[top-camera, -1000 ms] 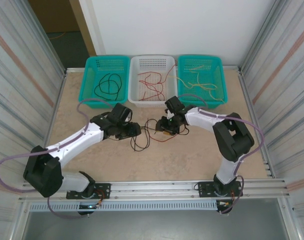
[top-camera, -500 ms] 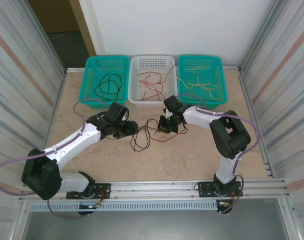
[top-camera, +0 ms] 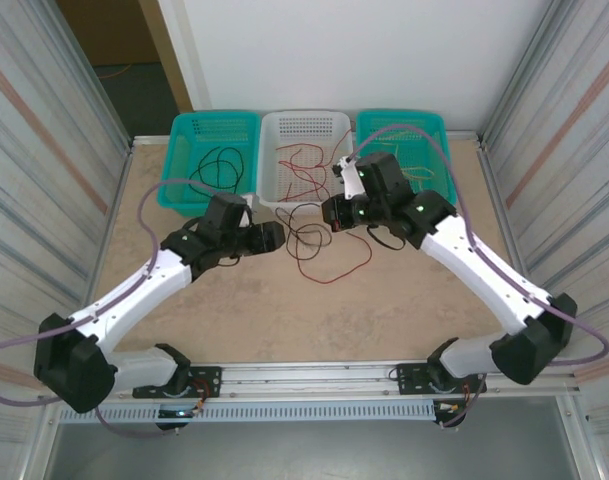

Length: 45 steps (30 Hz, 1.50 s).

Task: Untangle the cables

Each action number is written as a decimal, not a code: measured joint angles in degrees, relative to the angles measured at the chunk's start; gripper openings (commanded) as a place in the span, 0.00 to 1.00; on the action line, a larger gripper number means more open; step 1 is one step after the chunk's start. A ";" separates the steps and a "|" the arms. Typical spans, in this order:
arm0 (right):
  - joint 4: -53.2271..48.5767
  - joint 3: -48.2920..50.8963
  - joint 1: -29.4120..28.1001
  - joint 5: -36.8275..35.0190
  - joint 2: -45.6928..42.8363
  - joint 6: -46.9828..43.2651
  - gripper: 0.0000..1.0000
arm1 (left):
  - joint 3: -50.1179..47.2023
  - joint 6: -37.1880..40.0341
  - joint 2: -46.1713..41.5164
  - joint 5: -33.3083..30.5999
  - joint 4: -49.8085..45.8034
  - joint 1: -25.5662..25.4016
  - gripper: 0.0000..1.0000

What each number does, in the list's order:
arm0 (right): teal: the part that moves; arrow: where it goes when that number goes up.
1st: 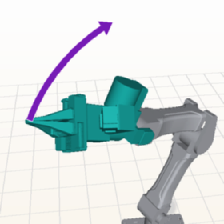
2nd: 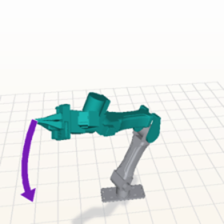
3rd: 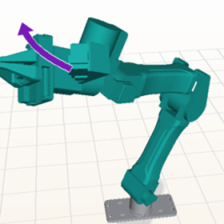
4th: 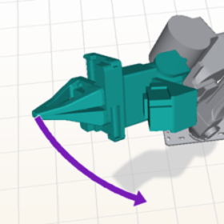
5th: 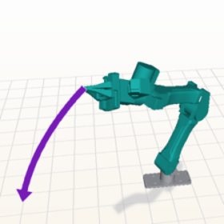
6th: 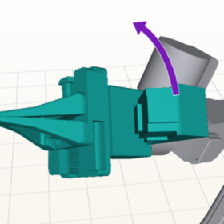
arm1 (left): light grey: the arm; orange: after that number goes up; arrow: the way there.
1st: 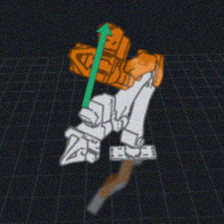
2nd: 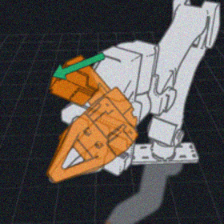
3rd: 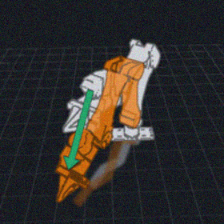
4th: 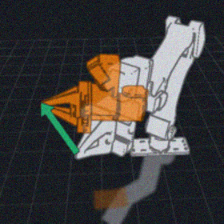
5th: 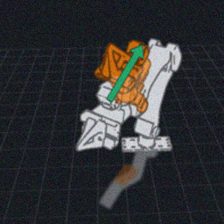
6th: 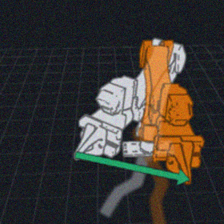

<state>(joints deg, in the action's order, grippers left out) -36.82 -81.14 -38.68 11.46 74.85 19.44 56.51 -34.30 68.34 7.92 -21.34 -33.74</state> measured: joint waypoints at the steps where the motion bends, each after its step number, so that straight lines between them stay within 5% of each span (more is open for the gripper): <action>1: -0.39 -0.59 -0.17 -0.33 -0.94 -0.72 0.00 | 0.63 0.79 -0.44 0.00 0.68 0.00 0.71; 20: -1.09 -7.06 -0.37 3.61 -3.02 -1.86 0.00 | 2.32 7.32 -2.14 5.95 9.03 -0.13 0.68; 30: 0.48 -7.06 -0.37 7.10 -3.34 0.55 0.00 | 3.37 8.55 -0.35 8.00 10.36 -1.16 0.42; 40: 2.05 -7.02 -0.20 8.35 -4.15 2.62 0.00 | 3.37 7.34 -0.28 8.72 12.92 -1.27 0.03; 42: 2.23 -6.80 0.00 8.35 -4.42 2.80 0.12 | 3.39 6.86 -0.28 8.74 13.38 -1.27 0.00; 45: 2.54 -5.53 0.83 7.87 -4.83 3.76 0.47 | 3.54 5.95 -0.28 8.50 13.42 -1.27 0.00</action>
<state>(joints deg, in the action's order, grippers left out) -34.28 -86.67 -37.85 19.33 70.02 23.20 60.05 -28.36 68.05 16.43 -7.92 -35.00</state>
